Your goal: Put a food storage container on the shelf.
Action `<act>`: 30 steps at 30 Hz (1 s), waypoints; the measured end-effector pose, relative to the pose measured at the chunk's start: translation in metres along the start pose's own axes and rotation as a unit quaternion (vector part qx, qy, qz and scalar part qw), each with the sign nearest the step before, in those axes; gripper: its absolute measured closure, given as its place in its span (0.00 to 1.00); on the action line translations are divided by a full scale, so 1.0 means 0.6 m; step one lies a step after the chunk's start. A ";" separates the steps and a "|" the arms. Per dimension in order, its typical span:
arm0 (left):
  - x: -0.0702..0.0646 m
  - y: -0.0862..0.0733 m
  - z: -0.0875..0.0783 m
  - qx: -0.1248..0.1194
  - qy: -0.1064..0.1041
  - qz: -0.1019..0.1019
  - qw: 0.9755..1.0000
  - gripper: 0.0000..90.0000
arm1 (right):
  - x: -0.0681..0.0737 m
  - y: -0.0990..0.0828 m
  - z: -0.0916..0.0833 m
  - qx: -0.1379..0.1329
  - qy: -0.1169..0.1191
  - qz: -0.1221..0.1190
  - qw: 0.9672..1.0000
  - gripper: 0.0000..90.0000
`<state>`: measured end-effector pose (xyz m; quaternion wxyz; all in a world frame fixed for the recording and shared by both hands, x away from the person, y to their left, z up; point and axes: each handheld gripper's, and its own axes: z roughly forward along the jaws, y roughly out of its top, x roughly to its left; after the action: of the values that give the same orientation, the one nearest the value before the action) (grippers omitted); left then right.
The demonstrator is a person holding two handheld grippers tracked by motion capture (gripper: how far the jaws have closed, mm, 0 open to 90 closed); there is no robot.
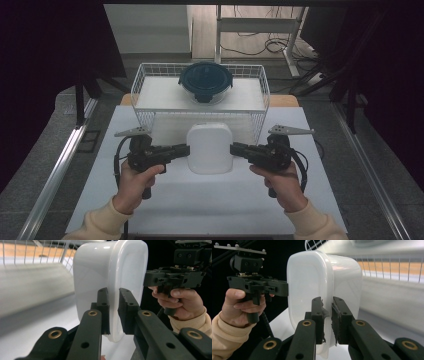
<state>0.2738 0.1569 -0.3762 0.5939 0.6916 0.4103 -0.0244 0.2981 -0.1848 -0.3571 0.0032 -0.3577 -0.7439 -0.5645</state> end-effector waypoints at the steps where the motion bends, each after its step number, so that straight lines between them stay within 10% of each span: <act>1: -0.002 0.006 -0.002 -0.002 0.000 0.003 1.000 0.89 | 0.003 0.007 -0.001 -0.002 0.000 -0.004 1.000 0.89; 30: -0.010 0.163 -0.034 -0.026 0.007 0.034 0.999 0.88 | 0.028 0.160 -0.002 -0.034 0.003 -0.048 0.998 0.89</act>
<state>0.3187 0.1748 -0.2888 0.6089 0.6898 0.3915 0.0115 0.3365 -0.1665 -0.2692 -0.0337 -0.3193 -0.7407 -0.5901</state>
